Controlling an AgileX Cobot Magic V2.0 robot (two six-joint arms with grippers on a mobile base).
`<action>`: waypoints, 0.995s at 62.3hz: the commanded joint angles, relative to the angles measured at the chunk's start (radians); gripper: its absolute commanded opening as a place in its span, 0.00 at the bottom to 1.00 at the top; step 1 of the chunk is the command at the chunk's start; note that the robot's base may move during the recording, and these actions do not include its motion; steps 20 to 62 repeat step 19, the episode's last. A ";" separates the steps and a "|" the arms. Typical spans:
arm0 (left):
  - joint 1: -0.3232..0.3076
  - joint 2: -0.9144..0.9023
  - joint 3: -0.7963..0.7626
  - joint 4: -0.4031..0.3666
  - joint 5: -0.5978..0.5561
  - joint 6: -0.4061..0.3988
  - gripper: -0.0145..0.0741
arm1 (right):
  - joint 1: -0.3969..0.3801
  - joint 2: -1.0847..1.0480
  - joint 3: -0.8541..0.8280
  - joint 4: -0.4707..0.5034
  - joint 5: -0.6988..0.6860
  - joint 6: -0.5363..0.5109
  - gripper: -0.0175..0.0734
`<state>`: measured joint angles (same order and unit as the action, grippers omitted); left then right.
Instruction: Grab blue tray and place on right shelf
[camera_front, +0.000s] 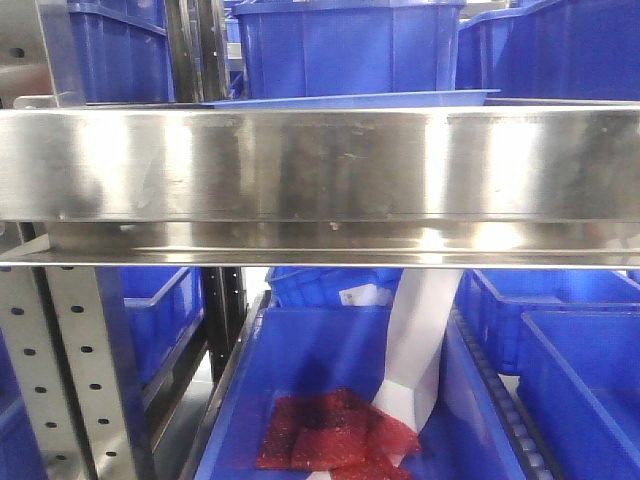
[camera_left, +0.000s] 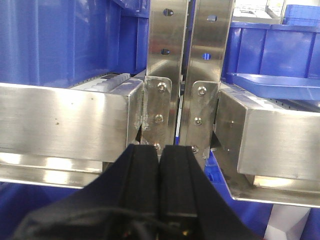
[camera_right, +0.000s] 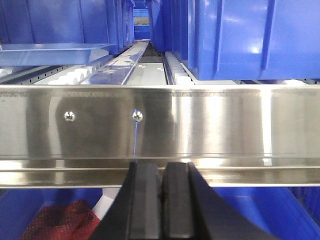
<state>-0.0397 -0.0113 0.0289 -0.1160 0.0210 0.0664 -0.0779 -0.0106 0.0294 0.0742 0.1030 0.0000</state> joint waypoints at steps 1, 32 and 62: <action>0.000 -0.012 0.029 -0.008 -0.094 0.002 0.11 | -0.006 -0.020 -0.023 0.001 -0.097 -0.010 0.26; 0.000 -0.012 0.029 -0.008 -0.094 0.002 0.11 | -0.006 -0.020 -0.023 0.001 -0.097 -0.010 0.26; 0.000 -0.012 0.029 -0.008 -0.094 0.002 0.11 | -0.006 -0.020 -0.023 0.001 -0.097 -0.010 0.26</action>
